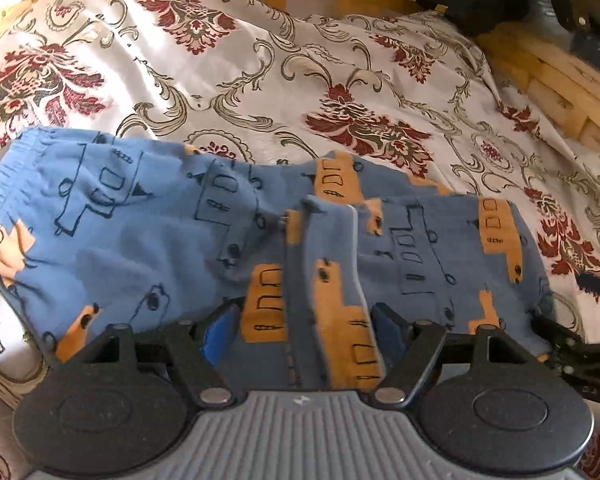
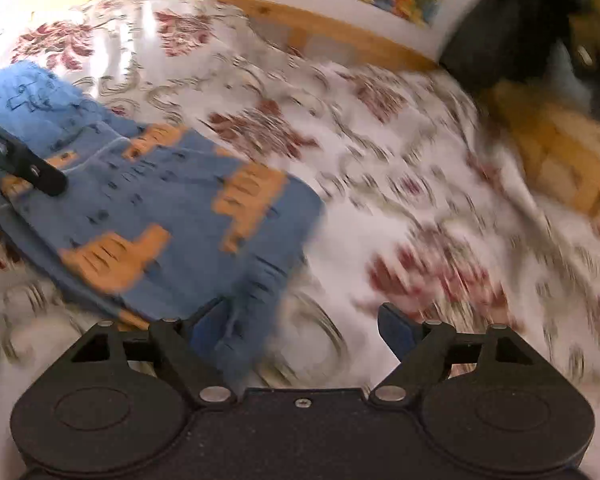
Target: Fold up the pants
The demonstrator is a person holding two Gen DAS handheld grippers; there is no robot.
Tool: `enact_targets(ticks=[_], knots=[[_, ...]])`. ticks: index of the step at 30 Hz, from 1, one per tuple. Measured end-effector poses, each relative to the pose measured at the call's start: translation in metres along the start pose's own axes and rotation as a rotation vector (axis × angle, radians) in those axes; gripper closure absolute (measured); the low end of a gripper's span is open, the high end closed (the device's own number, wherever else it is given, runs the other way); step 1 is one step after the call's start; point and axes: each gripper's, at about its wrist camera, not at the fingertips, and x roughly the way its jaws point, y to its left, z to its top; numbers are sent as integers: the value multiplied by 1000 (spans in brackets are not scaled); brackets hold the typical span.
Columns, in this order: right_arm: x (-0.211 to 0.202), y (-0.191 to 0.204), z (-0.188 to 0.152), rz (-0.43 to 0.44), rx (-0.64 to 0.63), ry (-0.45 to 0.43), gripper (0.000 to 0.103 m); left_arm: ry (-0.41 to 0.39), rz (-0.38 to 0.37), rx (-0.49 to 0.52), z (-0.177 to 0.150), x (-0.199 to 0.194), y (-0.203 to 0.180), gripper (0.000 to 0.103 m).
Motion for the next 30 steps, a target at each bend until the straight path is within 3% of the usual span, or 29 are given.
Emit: enact_targets(ticks=[3,5,8,13,16,18,21,25,27,30], knots=[[-10,-16,-7,-76,-10,27,19,2,19,36,-1,-1,-1,25],[-19,-24,-4,-108,7,-25,19,7,37,25,0,-6,-5,22],[-20,-23,13,-80,26,-111,18,1,25,41,-1,-14,-9,19],[19,-6,45,-19,-95,-225,14,5,44,78,-11,-11,-8,16],[59,-5,45,-47,-190,-189,14,0,32,64,-13,-13,-3,14],[68,-19,43,-9,-144,-171,12,-1,28,70,-14,-13,-1,14],[47,-36,38,-14,-50,-182,12,0,34,79,-14,-14,-2,13],[5,-29,30,109,-50,-200,9,5,41,68,-13,-13,-3,13],[0,-13,24,163,-112,-138,9,6,41,66,-12,-13,-3,13],[-2,9,5,146,-236,-14,10,3,36,62,-14,-15,-1,12]])
